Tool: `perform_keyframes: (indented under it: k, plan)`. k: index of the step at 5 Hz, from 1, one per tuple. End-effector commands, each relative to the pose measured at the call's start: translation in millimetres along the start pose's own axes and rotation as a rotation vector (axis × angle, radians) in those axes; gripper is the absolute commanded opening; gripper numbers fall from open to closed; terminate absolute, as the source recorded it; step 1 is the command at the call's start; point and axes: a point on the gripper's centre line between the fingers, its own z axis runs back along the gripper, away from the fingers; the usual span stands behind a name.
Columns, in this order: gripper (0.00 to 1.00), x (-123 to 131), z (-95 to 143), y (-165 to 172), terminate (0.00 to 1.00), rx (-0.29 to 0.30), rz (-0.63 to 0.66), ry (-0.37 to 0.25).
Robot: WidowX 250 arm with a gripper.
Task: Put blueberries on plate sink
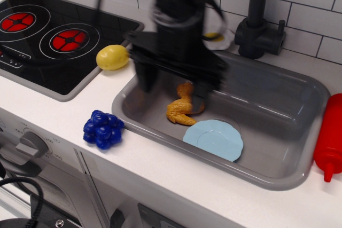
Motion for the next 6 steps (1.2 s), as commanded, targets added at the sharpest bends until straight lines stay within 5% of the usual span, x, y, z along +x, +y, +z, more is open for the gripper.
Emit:
perform_keyframes:
  k: [1, 5, 6]
  plan:
    - [1.0, -13, 13, 48, 0.0, -0.013, -0.035, 0.024]
    - [1.0, -32, -5, 68, 0.0, 0.01, -0.015, 0.046]
    - [1.0, -47, -38, 74, 0.0, 0.012, 0.006, 0.02]
